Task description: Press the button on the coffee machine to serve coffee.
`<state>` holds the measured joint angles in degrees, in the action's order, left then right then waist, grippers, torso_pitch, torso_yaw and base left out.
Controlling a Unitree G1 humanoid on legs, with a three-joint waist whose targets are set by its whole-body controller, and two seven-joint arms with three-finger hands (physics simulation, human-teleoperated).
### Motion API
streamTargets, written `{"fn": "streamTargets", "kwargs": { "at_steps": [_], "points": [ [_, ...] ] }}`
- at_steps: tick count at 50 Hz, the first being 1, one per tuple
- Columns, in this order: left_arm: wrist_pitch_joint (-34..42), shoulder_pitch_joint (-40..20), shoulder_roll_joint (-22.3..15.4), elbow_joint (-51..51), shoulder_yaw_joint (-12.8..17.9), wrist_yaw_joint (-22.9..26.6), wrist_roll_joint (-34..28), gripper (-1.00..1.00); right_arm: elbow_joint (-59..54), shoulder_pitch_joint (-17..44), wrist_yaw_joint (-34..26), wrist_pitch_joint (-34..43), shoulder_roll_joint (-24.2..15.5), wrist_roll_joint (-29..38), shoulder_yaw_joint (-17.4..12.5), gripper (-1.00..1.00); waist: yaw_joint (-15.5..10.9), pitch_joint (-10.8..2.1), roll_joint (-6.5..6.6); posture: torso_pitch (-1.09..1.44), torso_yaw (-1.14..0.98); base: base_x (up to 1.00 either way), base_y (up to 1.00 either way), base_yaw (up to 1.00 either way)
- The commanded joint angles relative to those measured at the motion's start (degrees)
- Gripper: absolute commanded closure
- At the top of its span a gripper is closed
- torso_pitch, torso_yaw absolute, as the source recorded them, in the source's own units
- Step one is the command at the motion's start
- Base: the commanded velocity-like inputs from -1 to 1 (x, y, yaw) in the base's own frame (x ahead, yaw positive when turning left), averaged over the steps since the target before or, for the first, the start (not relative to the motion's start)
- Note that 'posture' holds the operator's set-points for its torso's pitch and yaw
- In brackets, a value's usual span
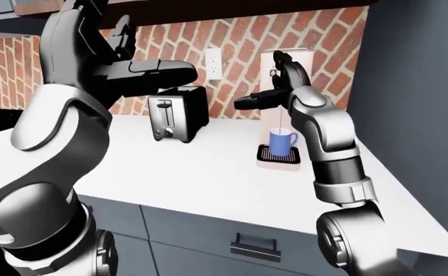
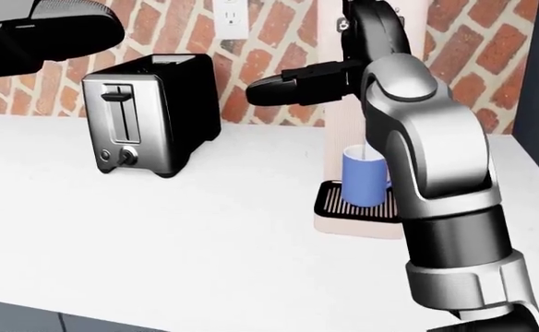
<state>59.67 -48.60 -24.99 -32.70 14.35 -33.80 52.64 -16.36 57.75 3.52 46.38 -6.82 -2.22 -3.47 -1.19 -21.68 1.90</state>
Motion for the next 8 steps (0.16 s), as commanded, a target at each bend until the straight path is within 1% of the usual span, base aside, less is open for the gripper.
{"fn": "streamTargets", "kwargs": {
  "at_steps": [1, 8],
  "points": [
    [-1.13, -1.54, -0.42, -0.12, 0.42, -0.03, -0.2, -1.0, 2.58, 2.81, 0.49, -2.43, -0.61, 0.27, -0.42, -1.0, -0.01, -0.15, 0.08, -0.65, 0.0, 0.0, 0.0, 0.0],
    [-1.04, -1.73, -0.55, -0.05, 0.52, -0.22, 0.05, -1.0, 3.18, 3.04, 0.59, -1.71, -0.7, 0.06, -0.33, -1.0, -0.24, -0.06, 0.04, -0.65, 0.0, 0.0, 0.0, 0.0]
  ]
}}
